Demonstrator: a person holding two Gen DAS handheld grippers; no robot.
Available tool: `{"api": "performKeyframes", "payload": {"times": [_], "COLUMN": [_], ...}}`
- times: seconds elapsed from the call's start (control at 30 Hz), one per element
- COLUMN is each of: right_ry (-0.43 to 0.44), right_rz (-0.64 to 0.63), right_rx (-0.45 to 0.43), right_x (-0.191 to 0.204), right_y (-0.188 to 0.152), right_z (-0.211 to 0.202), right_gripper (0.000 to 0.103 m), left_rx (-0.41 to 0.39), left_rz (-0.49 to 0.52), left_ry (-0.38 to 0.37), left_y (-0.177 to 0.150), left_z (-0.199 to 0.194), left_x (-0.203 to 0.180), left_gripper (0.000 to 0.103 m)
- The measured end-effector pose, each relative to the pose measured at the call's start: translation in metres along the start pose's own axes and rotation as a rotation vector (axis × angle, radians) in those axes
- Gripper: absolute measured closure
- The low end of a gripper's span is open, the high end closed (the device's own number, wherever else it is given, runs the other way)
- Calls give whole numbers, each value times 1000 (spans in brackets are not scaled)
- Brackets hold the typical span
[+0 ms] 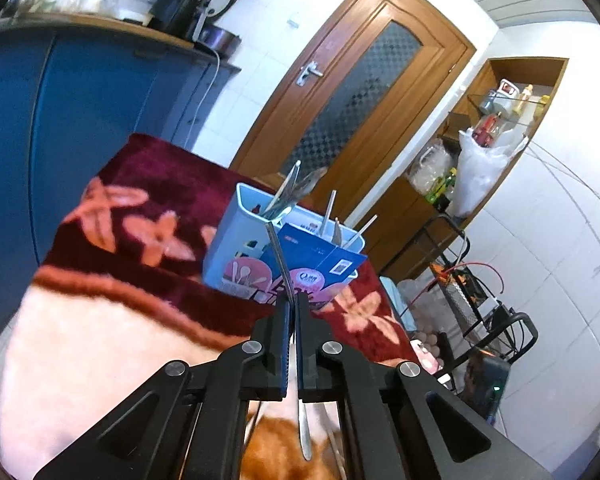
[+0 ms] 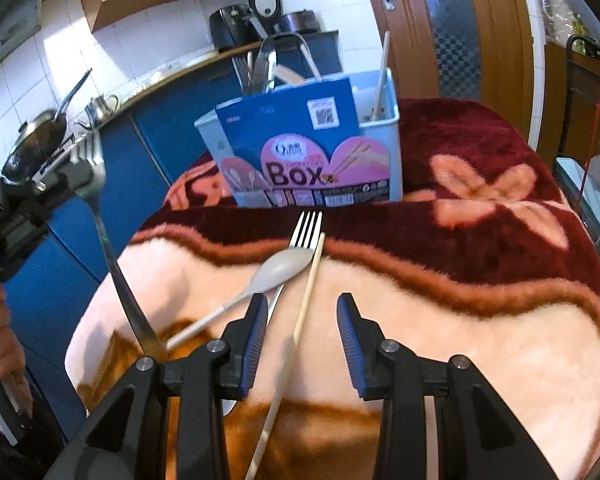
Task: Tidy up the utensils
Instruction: 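Grasp another silver fork with the left tool while the right tool grasps a wooden chopstick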
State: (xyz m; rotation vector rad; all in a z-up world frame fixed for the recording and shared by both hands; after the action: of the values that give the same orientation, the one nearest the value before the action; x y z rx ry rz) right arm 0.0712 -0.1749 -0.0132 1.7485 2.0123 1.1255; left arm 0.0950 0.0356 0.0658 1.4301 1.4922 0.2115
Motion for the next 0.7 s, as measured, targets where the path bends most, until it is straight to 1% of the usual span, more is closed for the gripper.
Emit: {"api": "performKeyframes", "payload": {"times": [0.23, 0.33, 0.4, 0.47, 0.7], "right_ry": [-42, -51, -58, -62, -80], "right_rz": [-37, -51, -55, -55, -69], "right_rx": [99, 141, 172, 202, 283], "right_x": [0, 0, -1, -2, 0], "right_y": [0, 3, 5, 7, 20], "right_z": [18, 26, 32, 40, 57], "right_gripper": [64, 68, 75, 79, 85], "left_rx": [-42, -56, -74, -83, -85], "left_rz": [1, 4, 15, 23, 41], "left_ry": [8, 24, 41, 53, 98], "left_y": [3, 5, 6, 6, 5], "left_z": [-22, -28, -34, -37, -35], "left_x": [7, 10, 13, 14, 21], "left_gripper": [101, 101, 101, 101, 101]}}
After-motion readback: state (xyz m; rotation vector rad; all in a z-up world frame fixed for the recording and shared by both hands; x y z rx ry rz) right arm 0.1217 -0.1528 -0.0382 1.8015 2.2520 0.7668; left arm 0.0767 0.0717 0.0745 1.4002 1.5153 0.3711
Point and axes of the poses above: each gripper's, at about its wrist camera, not at the fingertips, and z roughly the way its jaws point, x to its left, y to its top, the point moved 4 cm from there along z, roughly the way its jaws point, and after that the axes turned 3 degrees about y, right-handed, at the moved point
